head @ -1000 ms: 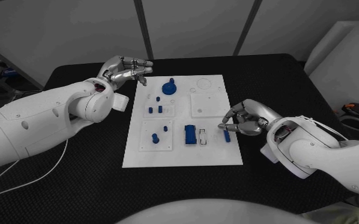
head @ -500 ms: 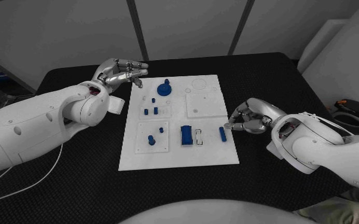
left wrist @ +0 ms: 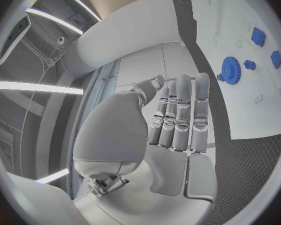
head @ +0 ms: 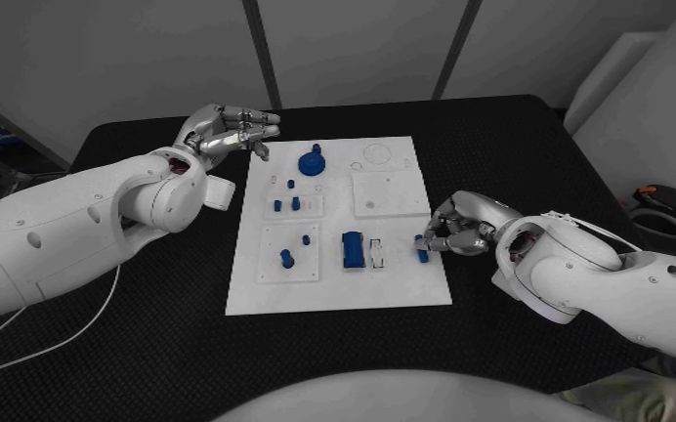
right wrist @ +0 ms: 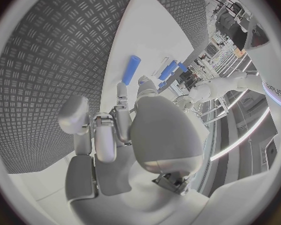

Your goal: Assemble the parts on the task board

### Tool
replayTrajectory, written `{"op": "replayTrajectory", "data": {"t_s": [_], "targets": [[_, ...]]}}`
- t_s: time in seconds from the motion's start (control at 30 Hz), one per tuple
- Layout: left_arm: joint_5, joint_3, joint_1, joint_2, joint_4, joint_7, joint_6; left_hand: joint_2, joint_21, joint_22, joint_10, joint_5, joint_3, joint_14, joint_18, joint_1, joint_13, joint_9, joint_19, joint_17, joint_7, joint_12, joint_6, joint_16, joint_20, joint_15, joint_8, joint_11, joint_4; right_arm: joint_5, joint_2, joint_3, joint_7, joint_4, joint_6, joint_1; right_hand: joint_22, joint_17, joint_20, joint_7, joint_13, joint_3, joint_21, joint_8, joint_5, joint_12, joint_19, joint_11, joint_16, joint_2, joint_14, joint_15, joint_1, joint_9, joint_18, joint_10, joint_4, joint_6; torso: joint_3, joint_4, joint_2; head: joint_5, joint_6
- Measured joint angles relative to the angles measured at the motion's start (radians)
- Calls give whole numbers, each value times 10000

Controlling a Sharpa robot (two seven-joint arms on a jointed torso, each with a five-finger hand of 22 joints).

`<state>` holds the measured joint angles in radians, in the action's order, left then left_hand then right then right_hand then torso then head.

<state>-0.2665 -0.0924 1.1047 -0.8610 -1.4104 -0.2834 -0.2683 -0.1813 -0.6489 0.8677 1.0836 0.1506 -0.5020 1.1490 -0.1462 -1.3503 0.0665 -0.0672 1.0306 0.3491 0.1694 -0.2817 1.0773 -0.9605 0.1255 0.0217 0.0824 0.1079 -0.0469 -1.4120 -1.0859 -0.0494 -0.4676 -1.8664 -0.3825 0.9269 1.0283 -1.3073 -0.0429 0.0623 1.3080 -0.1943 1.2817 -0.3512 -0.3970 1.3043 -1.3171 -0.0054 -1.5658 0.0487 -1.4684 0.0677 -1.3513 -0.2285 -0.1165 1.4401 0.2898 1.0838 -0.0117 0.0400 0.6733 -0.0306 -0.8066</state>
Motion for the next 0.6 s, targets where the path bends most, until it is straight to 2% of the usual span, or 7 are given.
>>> {"op": "replayTrajectory", "data": {"t_s": [0.43,0.6], "targets": [[0,1,-1,-30,-5,0,1,0,0,0,0,0,0,0,0,0,0,0,0,1,0,0,-1,0,0,0,0,0,0,-570,260,-20,-337,100,409,-69,-57,0,0,-4,2,-95,0,8,0,-10,0,0,0,71,0,1,58,-73,0,0,-42,70,2,0,5,53,-99],[0,1,-1,-37,-6,1,4,0,0,0,0,0,0,0,0,0,0,0,0,1,0,0,0,0,0,0,0,0,0,-1203,391,-31,-479,119,544,-88,-57,1,0,-4,1,-148,0,63,49,-57,0,-38,0,299,1,1,-215,-119,0,-39,-160,108,4,1,-2,71,-120]]}}
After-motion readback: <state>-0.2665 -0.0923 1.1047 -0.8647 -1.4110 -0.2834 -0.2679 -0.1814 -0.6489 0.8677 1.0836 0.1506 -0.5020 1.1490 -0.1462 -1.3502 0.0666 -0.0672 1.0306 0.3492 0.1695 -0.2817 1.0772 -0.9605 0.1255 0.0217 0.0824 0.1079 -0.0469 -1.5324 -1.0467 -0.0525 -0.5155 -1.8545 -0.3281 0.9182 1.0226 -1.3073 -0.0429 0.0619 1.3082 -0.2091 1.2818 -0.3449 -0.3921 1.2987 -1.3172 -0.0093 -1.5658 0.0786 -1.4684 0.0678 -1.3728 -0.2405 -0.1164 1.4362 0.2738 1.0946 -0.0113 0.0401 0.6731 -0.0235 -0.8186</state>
